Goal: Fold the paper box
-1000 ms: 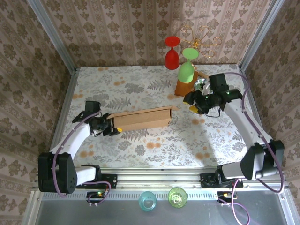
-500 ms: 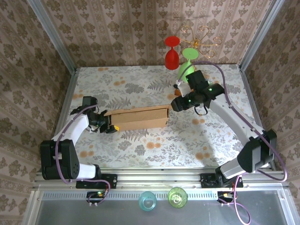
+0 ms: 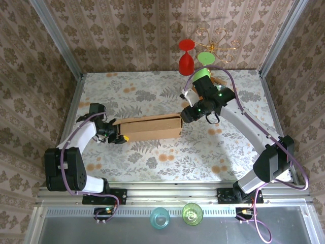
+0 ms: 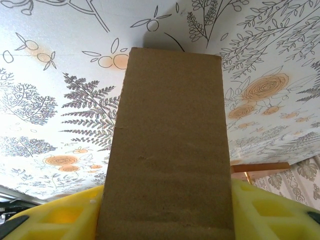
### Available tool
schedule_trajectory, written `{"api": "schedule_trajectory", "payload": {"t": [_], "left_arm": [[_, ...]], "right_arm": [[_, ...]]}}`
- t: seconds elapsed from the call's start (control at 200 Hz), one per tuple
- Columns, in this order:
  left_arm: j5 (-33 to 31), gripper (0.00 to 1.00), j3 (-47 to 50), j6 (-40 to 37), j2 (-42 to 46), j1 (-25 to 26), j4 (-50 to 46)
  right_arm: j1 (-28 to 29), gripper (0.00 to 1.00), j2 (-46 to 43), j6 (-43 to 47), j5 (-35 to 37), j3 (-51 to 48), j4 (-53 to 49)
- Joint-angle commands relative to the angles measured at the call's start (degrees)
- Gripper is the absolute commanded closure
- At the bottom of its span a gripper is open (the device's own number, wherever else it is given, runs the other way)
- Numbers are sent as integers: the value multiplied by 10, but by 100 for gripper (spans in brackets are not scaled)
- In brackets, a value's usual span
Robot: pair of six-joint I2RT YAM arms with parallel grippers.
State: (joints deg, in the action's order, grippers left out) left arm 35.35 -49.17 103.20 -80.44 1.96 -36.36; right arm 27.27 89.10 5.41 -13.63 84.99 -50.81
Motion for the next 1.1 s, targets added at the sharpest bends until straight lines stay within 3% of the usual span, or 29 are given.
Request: {"api": "schedule_trajectory", "payload": {"t": [0.0, 0.29, 0.555, 1.095], "left_arm": [[-41, 74, -11, -15, -10, -7, -30], [-39, 75, -15, -20, -14, -8, -32], [-37, 75, -14, -19, -12, -8, -32], [-36, 75, -14, -21, -13, -8, -34]], "right_arm": [[-1, 56, -8, 2, 9, 16, -23], [-1, 61, 23, 1, 26, 32, -26], [0, 77, 37, -3, 20, 45, -29], [15, 68, 31, -8, 39, 36, -20]]}}
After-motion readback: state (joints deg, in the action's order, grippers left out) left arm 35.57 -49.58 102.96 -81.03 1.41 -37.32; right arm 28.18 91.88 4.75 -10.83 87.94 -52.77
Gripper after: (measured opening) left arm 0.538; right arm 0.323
